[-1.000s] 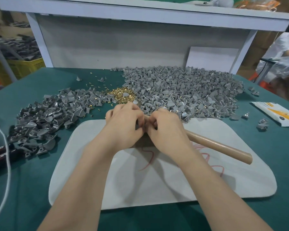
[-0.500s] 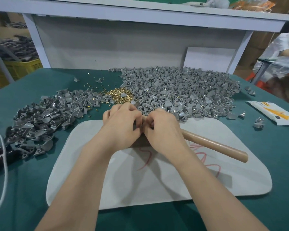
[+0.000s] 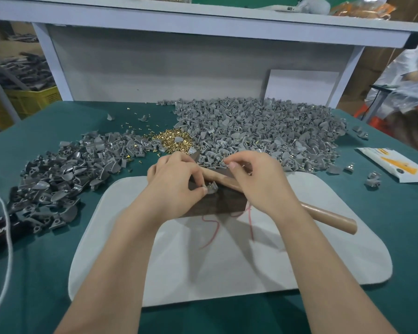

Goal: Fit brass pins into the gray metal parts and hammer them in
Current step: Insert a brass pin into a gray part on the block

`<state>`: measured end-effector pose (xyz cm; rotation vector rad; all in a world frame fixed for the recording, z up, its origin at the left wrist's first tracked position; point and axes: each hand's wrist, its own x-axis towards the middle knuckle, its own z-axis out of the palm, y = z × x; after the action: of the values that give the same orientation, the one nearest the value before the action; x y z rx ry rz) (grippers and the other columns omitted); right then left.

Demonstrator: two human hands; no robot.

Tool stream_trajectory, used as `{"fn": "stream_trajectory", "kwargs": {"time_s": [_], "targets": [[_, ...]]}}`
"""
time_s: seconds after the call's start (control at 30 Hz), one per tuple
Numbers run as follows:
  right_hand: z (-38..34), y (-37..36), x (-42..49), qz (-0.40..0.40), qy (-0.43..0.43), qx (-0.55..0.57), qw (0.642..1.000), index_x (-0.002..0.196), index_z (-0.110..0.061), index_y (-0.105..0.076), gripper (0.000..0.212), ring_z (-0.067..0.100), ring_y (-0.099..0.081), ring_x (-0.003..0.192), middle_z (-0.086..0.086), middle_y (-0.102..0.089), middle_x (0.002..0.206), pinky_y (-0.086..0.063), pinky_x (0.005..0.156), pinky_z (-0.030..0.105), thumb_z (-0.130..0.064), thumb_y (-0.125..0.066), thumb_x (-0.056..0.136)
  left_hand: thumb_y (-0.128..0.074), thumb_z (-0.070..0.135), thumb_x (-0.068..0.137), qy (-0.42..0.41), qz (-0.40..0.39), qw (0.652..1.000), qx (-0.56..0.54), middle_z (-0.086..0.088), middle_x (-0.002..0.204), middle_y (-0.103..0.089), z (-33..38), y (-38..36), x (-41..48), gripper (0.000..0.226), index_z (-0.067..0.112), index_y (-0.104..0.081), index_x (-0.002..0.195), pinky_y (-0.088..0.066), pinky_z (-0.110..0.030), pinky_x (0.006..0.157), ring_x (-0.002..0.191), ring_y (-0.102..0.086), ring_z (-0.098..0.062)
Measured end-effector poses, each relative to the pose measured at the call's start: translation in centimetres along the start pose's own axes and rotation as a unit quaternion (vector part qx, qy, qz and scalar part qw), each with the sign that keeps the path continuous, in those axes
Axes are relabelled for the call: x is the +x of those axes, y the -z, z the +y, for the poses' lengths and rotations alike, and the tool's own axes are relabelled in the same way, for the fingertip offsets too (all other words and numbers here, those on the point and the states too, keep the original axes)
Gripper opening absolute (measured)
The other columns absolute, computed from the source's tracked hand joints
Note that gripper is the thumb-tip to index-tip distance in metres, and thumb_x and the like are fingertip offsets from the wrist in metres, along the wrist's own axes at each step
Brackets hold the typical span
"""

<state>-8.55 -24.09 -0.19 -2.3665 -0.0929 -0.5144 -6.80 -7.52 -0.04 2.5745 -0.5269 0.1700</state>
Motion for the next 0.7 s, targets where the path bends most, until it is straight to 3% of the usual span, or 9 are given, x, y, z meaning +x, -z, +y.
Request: {"fn": "stream_trajectory", "kwargs": {"time_s": [0.1, 0.27, 0.33, 0.4, 0.47, 0.53, 0.6, 0.67, 0.7], "targets": [[-0.8, 0.4, -0.2, -0.062, 0.044, 0.024, 0.997, 0.096, -0.021, -0.072, 0.012, -0.012, -0.052, 0.07, -0.018, -0.061, 0.078, -0.036, 0.067, 0.003, -0.022, -0.066, 0.086, -0.066, 0.029, 0.085, -0.01, 0.03, 0.999, -0.029, 0.011, 0.116, -0.041, 0.2, 0.3, 0.1, 0.009, 0.028, -0.06, 0.079, -0.022, -0.03, 0.103, 0.126, -0.031, -0.019], [-2.3, 0.5, 1.3, -0.113, 0.044, -0.027, 0.992, 0.085, -0.031, -0.061, 0.011, 0.004, -0.053, 0.072, -0.013, -0.06, 0.079, -0.043, 0.067, 0.02, -0.02, -0.062, 0.086, -0.062, 0.017, 0.087, -0.006, 0.094, 0.993, -0.066, 0.006, 0.117, -0.047, 0.9, 0.7, 0.6, 0.006, 0.022, -0.066, 0.086, -0.027, -0.031, 0.104, 0.123, -0.036, -0.02], [-2.5, 0.4, 2.8, -0.098, 0.034, -0.037, 0.994, 0.08, -0.031, -0.058, 0.011, 0.004, -0.053, 0.071, -0.015, -0.057, 0.076, -0.041, 0.061, 0.015, -0.022, -0.063, 0.085, -0.062, 0.019, 0.088, 0.014, 0.131, 0.987, -0.095, 0.004, 0.121, -0.049, 1.0, 0.9, 1.1, 0.01, 0.023, -0.067, 0.095, -0.029, -0.033, 0.106, 0.123, -0.04, -0.019], [-2.1, 0.5, 5.0, -0.037, -0.026, -0.038, 0.998, 0.083, -0.031, -0.058, 0.009, 0.003, -0.054, 0.068, -0.012, -0.061, 0.084, -0.043, 0.061, 0.016, -0.024, -0.062, 0.088, -0.062, 0.024, 0.088, 0.046, 0.171, 0.975, -0.137, 0.003, 0.125, -0.049, 0.9, 1.2, 1.5, 0.021, 0.025, -0.064, 0.109, -0.03, -0.025, 0.104, 0.121, -0.044, -0.014], [-1.4, 0.6, 7.3, 0.012, -0.137, -0.033, 0.99, 0.108, -0.026, -0.057, 0.016, 0.014, -0.061, 0.08, 0.0, -0.063, 0.11, -0.052, 0.072, 0.03, -0.023, -0.058, 0.092, -0.061, 0.026, 0.089, 0.074, 0.197, 0.96, -0.186, 0.002, 0.128, -0.049, 0.6, 1.6, 1.8, 0.028, 0.024, -0.06, 0.117, -0.03, -0.018, 0.097, 0.117, -0.047, -0.01], [-1.0, -0.1, 8.5, -0.026, -0.197, -0.067, 0.978, 0.139, -0.02, -0.035, 0.05, 0.029, -0.057, 0.11, 0.011, -0.05, 0.135, -0.048, 0.093, 0.043, -0.023, -0.056, 0.093, -0.06, 0.027, 0.09, 0.107, 0.22, 0.933, -0.264, 0.002, 0.128, -0.05, 0.0, 2.1, 1.8, 0.027, 0.024, -0.057, 0.117, -0.035, -0.021, 0.099, 0.111, -0.048, -0.007], [-2.0, -1.7, 8.6, -0.035, -0.155, -0.079, 0.984, 0.148, -0.021, -0.02, 0.065, 0.034, -0.043, 0.128, 0.014, -0.038, 0.146, -0.037, 0.107, 0.047, -0.023, -0.055, 0.093, -0.058, 0.027, 0.093, 0.145, 0.264, 0.887, -0.35, 0.003, 0.122, -0.053, -1.0, 3.1, 1.8, 0.026, 0.022, -0.056, 0.118, -0.043, -0.015, 0.09, 0.103, -0.051, -0.001], [-4.3, -4.0, 8.2, -0.038, -0.054, -0.063, 0.996, 0.143, -0.02, -0.035, 0.053, 0.03, -0.046, 0.126, 0.011, -0.047, 0.14, -0.038, 0.106, 0.04, -0.022, -0.054, 0.093, -0.055, 0.025, 0.095, 0.175, 0.313, 0.829, -0.428, 0.008, 0.104, -0.056, -2.3, 4.4, 1.8, 0.023, 0.02, -0.056, 0.117, -0.042, -0.001, 0.061, 0.076, -0.055, 0.012], [-5.6, -5.4, 7.9, -0.063, -0.011, -0.053, 0.997, 0.136, -0.02, -0.046, 0.043, 0.026, -0.051, 0.12, 0.008, -0.054, 0.132, -0.041, 0.102, 0.037, -0.022, -0.054, 0.093, -0.053, 0.024, 0.095, 0.183, 0.333, 0.803, -0.46, 0.01, 0.098, -0.056, -3.0, 5.1, 1.7, 0.02, 0.02, -0.056, 0.115, -0.041, -0.001, 0.052, 0.063, -0.053, 0.015]]}}
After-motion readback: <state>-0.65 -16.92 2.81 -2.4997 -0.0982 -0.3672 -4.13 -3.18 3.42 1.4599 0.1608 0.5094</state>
